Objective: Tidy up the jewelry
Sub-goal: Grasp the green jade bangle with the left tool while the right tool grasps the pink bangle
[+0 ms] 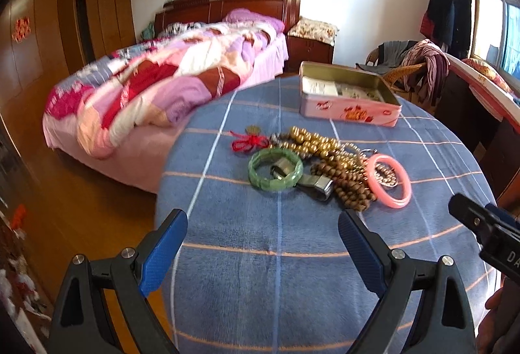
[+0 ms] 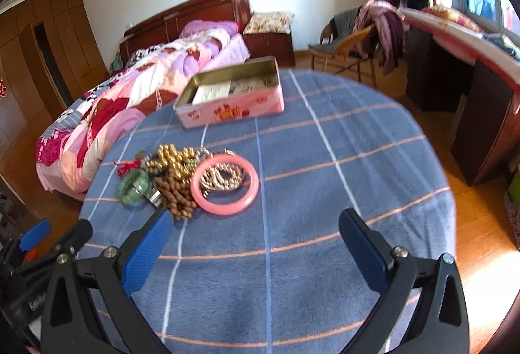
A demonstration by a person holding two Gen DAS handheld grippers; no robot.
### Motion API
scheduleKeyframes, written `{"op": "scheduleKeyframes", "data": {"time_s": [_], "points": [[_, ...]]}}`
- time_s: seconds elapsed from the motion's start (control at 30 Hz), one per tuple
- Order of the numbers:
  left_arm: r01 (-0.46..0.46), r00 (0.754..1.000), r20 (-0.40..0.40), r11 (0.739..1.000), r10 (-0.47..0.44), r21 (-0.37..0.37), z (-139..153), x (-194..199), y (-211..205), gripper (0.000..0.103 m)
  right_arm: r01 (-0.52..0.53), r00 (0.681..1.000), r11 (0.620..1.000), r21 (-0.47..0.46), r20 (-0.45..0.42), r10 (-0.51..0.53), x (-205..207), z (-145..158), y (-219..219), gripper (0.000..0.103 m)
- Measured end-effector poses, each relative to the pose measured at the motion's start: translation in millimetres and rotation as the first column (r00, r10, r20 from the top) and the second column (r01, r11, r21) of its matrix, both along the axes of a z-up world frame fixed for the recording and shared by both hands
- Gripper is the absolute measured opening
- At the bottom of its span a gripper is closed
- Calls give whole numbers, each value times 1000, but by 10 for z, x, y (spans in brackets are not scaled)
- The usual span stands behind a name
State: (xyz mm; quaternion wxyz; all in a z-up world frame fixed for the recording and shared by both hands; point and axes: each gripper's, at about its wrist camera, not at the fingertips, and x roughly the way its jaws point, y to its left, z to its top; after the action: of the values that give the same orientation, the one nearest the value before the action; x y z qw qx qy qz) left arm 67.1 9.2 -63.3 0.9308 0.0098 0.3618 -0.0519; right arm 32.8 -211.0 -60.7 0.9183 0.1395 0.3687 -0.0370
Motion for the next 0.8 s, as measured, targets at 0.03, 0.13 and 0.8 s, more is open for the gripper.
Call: {"op": "scheduleKeyframes", "data": {"time_s": [0.03,0.13,0.8], "points": [[-4,1000,-23,1000,4,-12,-62,66,34,94,-17,1000,1000,25,-10,17,40,-45,-19,103],[-5,999,-54,1000,4,-17,-163,195,81,94,-85,995,992,97,-36,88,158,-122,-29,103],[149,988,-39,989,-149,-2,-200,920,-120,94,-231,953,972,-32,-210,220,992,-407,189,98]]}}
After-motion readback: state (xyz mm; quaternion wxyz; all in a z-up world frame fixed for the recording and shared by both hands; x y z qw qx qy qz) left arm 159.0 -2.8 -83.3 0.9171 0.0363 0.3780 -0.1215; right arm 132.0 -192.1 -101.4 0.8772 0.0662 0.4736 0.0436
